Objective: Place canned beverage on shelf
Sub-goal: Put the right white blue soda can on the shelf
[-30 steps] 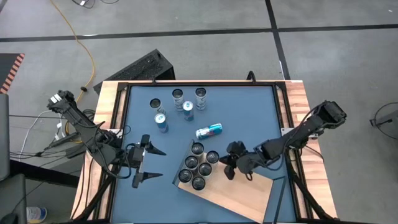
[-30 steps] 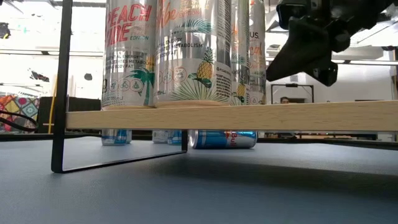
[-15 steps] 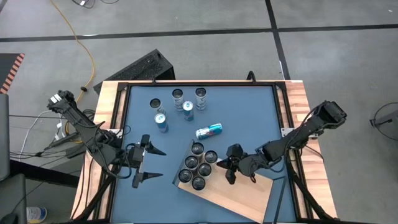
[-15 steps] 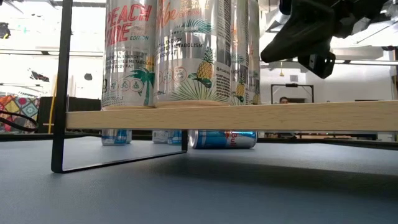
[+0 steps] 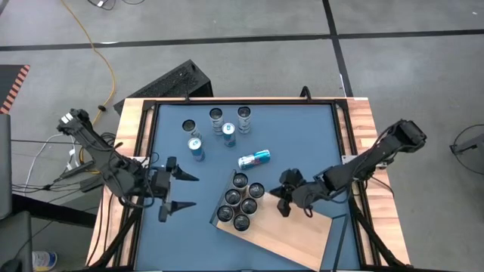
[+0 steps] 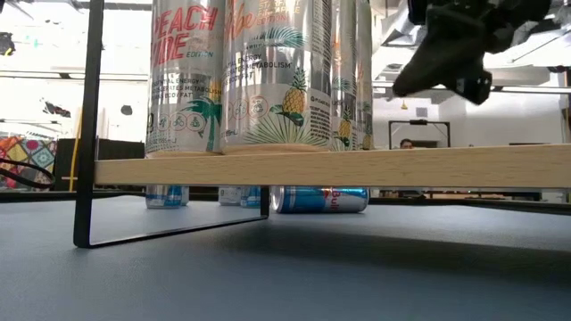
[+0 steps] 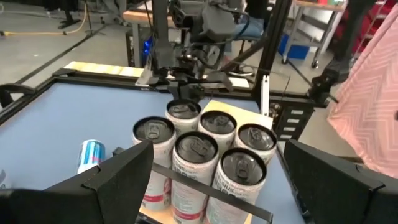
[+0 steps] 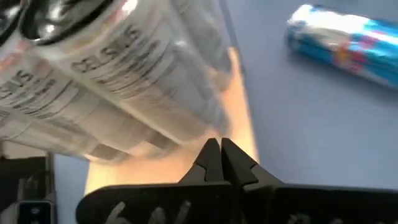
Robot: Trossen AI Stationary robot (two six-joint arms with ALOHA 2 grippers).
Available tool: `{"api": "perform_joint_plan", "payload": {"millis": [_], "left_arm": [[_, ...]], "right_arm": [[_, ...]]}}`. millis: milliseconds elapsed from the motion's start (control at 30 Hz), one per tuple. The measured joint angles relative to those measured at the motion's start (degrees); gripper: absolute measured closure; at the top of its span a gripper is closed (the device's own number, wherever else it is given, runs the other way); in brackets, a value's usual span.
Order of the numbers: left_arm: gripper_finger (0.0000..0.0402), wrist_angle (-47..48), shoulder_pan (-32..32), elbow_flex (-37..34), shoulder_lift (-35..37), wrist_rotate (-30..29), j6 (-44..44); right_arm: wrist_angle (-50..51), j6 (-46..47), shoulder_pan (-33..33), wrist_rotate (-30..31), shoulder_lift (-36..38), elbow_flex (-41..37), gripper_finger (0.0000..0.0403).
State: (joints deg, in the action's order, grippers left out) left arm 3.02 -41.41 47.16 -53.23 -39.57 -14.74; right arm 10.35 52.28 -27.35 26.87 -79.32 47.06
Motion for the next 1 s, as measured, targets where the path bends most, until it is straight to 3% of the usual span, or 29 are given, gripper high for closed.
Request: {"api": "perform_joint_plan", "payload": {"millis": [133, 333, 500, 767, 1000], "left_arm": [[0.0054, 0.76, 0.0, 0.0, 2.16, 0.1, 1.01], [0.0054, 2.4, 1.85, 0.0, 3.44, -0.21, 4.88], [0.0054, 2.45, 7.64, 0.0, 3.86, 0.3, 7.67], [0.0054, 10.06, 20.86, 3.95, 7.7, 9.82, 6.94], [0.0054, 16.0, 24.41, 4.98, 8.21, 13.39, 7.41]], "right_arm": [[6.76, -0.07, 2.08, 0.39, 3.05, 2.35, 0.0403], [7.5, -6.64, 5.19, 0.86, 4.1, 2.89, 0.0403], [7.08, -13.0, 10.52, 7.69, 4.1, 2.89, 0.0403], [0.8, -23.62, 24.17, 10.37, 4.1, 2.89, 0.0402], [0.07, -24.54, 29.16, 14.26, 4.08, 2.89, 0.0368]]}}
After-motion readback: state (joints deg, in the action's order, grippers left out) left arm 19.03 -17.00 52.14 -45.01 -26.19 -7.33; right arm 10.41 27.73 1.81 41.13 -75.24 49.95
